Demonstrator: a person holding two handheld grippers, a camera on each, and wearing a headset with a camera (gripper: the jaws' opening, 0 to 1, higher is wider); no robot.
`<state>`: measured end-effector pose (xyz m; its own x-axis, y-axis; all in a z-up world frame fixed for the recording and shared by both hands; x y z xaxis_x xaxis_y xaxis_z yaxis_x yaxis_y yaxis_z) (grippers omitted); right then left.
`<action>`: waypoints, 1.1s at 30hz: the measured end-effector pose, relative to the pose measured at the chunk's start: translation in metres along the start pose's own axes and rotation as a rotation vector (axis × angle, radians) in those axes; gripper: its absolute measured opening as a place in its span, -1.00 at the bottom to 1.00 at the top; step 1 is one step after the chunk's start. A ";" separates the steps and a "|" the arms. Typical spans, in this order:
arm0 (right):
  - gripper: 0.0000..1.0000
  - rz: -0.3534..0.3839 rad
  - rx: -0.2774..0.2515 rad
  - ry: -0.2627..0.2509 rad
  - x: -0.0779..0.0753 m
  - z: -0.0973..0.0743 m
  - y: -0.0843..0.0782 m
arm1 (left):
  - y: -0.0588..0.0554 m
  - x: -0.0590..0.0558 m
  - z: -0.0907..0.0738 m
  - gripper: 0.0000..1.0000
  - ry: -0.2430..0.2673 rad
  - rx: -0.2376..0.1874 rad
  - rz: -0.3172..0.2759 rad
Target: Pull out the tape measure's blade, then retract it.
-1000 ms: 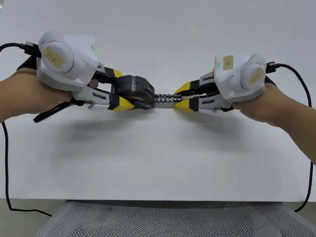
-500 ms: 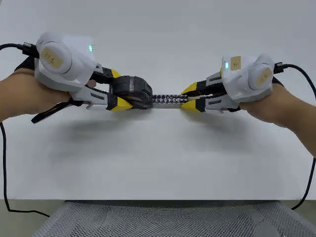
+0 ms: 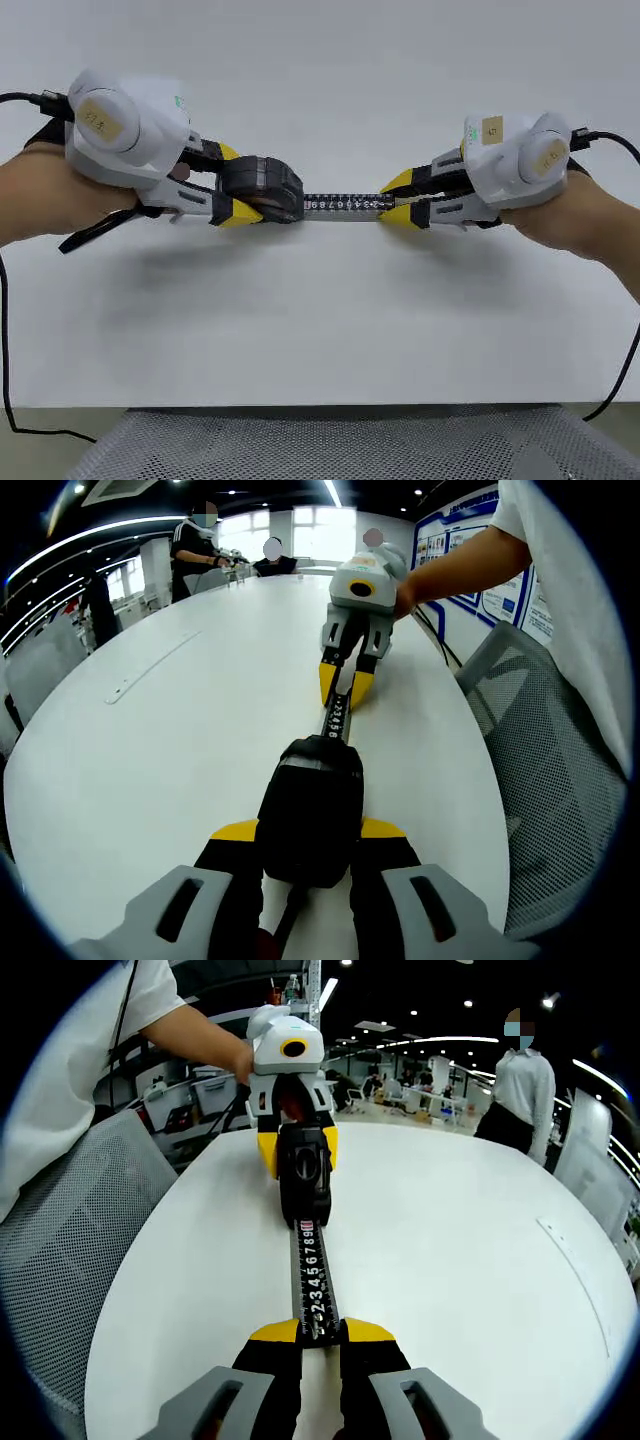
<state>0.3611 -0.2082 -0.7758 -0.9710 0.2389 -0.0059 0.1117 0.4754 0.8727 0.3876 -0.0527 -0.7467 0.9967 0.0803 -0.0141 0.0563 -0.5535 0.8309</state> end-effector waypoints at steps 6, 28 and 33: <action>-0.79 0.004 0.010 -0.008 -0.001 -0.010 -0.006 | 0.000 0.000 0.001 -0.44 -0.001 0.001 0.000; -0.79 -0.001 0.050 -0.018 -0.005 -0.035 -0.019 | 0.000 0.000 0.001 -0.44 0.003 0.006 0.000; -0.79 0.004 0.063 -0.024 -0.006 -0.044 -0.025 | 0.000 0.000 0.001 -0.44 0.001 0.008 0.002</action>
Point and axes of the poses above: the centre of the closed fingertips' face, and the gripper's own axes: z roughly forward along the fingers, x roughly to its left, y roughly out of its top, the point moved 2 cm from there along -z, roughly backward along the fingers, and after that the axes turned 11 degrees about -x, right-handed, at the moved point
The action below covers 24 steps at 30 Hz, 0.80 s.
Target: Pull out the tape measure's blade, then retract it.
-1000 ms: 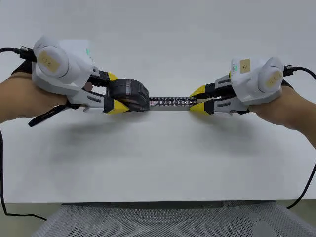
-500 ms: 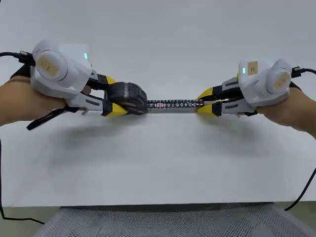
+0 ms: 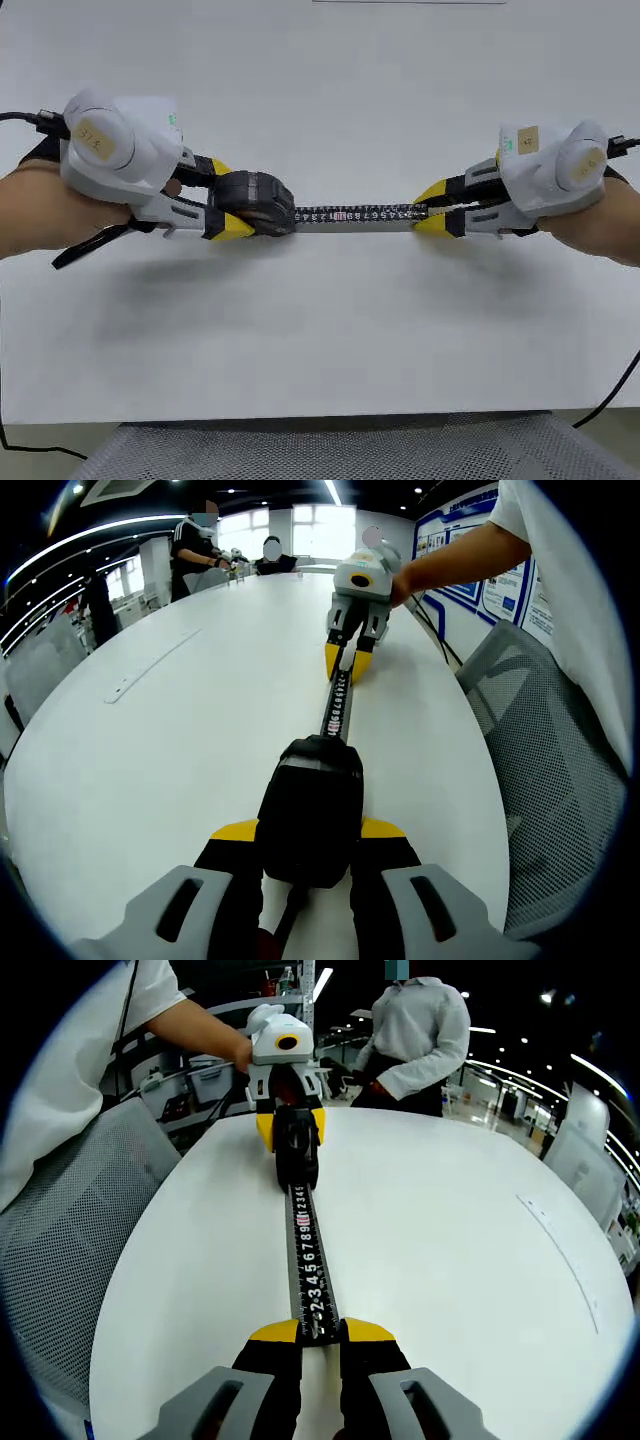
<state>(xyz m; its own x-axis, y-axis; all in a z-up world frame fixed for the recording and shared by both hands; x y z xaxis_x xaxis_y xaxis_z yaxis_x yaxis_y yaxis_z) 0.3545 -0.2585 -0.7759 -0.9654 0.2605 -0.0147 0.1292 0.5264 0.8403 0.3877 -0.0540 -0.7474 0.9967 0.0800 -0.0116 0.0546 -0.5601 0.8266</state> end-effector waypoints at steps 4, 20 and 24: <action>-0.79 0.000 0.010 -0.004 -0.001 -0.008 -0.004 | 0.000 0.000 0.000 -0.43 0.001 0.001 -0.001; -0.79 0.010 0.048 -0.030 -0.005 -0.035 -0.021 | 0.001 -0.001 0.001 -0.43 0.003 0.002 -0.004; -0.79 0.003 0.060 -0.032 -0.006 -0.040 -0.023 | 0.001 -0.002 0.001 -0.43 0.004 0.004 -0.003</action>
Point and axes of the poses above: the centre of the closed fingertips' face, and the gripper's own axes: z roughly forward along the fingers, x roughly to its left, y roughly out of its top, the point moved 2 cm from there along -z, roughly backward along the fingers, and after that the axes turned 11 degrees about -x, right-handed, at the moved point
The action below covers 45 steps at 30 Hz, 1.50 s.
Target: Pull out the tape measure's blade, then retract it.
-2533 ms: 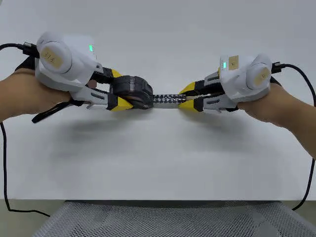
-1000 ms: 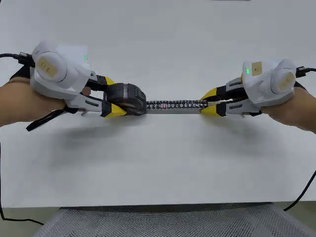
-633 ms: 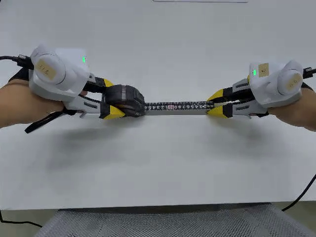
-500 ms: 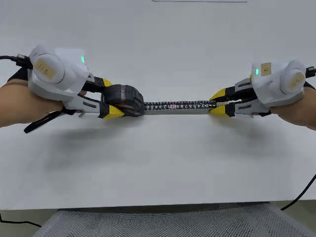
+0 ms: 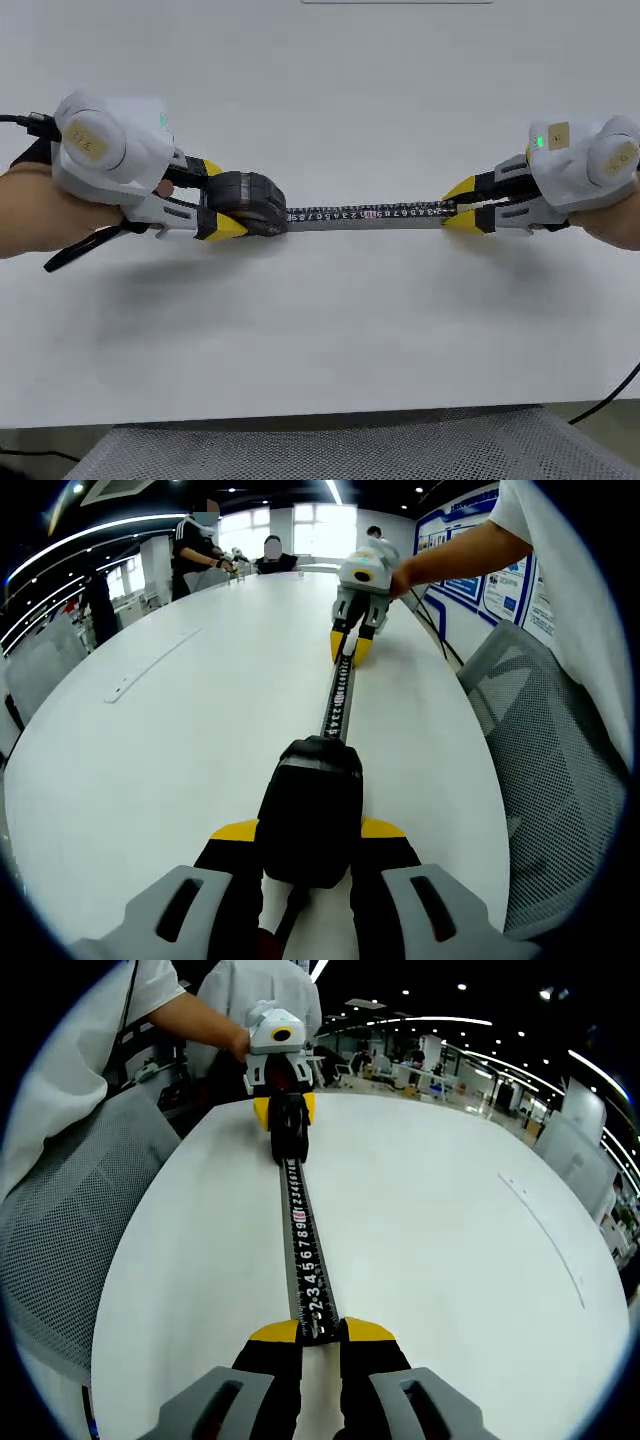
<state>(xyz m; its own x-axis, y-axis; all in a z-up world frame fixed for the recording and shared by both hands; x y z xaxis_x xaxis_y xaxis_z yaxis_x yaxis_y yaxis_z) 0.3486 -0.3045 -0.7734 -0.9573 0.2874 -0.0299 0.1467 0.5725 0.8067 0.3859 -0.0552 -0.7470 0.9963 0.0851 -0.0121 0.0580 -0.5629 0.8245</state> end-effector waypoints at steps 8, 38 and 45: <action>-0.79 0.007 0.017 -0.010 -0.003 -0.011 -0.007 | 0.000 0.000 0.000 -0.43 0.000 0.001 -0.002; -0.78 0.035 0.036 -0.043 -0.008 -0.027 -0.023 | 0.001 0.000 0.000 -0.43 0.005 0.006 -0.004; -0.76 0.028 0.049 -0.037 -0.006 -0.026 -0.021 | 0.002 0.000 0.000 -0.41 0.024 -0.003 -0.013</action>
Point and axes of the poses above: the centre of the closed fingertips' face, and the gripper's own axes: z roughly forward along the fingers, x roughly to its left, y roughly out of its top, the point moved 2 cm from there along -z, roughly backward along the fingers, and after that the axes turned 11 degrees about -x, right-handed, at the moved point
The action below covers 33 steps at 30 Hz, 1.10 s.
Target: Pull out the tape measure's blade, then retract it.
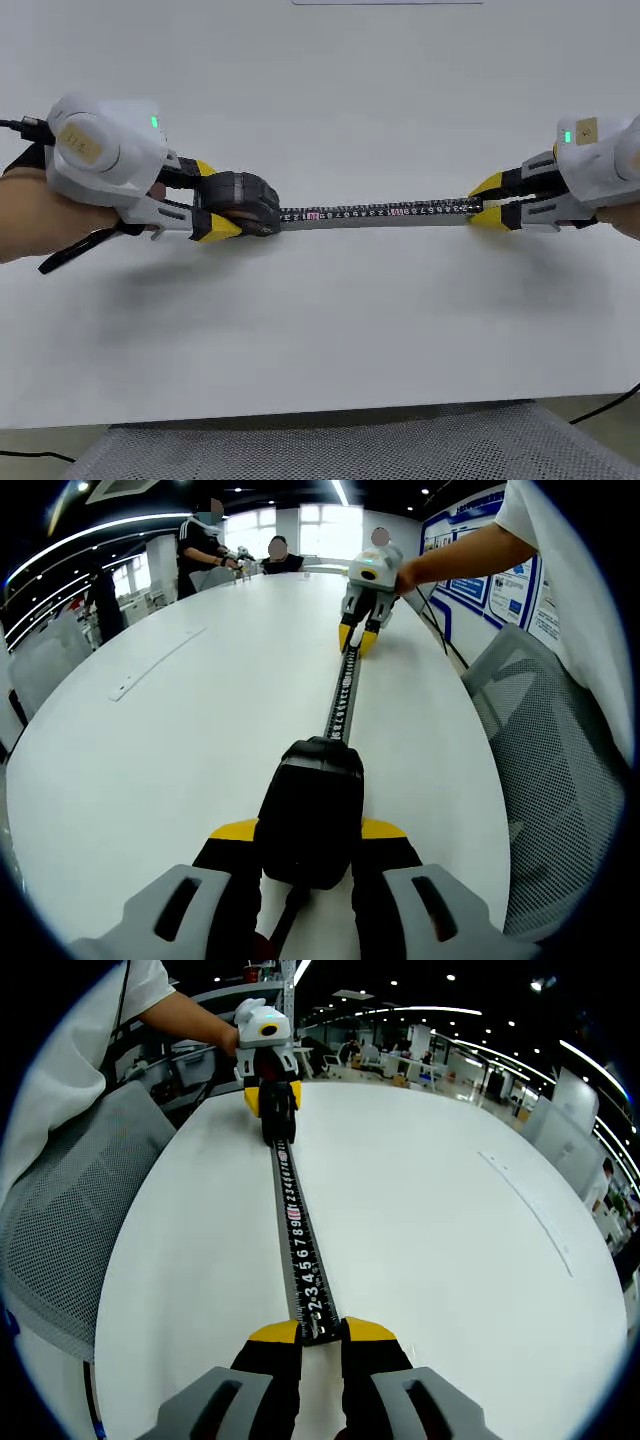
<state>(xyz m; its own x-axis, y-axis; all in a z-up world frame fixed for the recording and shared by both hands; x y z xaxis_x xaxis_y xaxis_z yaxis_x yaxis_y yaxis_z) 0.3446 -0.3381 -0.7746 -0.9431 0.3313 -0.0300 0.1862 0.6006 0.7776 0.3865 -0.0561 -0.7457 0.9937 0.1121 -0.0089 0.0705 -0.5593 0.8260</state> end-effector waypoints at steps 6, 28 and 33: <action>-0.75 -0.022 0.016 0.006 0.000 0.001 0.001 | 0.000 -0.001 0.000 -0.40 0.009 0.004 0.012; -0.57 0.034 -0.011 -0.022 0.000 -0.001 0.009 | 0.000 -0.001 -0.002 -0.24 0.024 0.006 -0.033; -0.48 0.072 -0.049 -0.061 0.002 -0.002 0.018 | 0.000 -0.001 -0.006 -0.11 0.056 -0.013 -0.064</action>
<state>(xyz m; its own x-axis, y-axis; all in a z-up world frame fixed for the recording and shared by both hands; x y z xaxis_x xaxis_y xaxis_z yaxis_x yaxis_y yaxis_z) 0.3456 -0.3285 -0.7595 -0.9089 0.4168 -0.0102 0.2376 0.5380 0.8088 0.3850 -0.0512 -0.7418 0.9807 0.1929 -0.0311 0.1322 -0.5384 0.8322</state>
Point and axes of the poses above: the centre of the closed fingertips' face, and the gripper's own axes: z roughly forward along the fingers, x roughly to its left, y roughly out of its top, the point moved 2 cm from there along -z, roughly backward along the fingers, and after that the axes turned 11 degrees about -x, right-handed, at the moved point
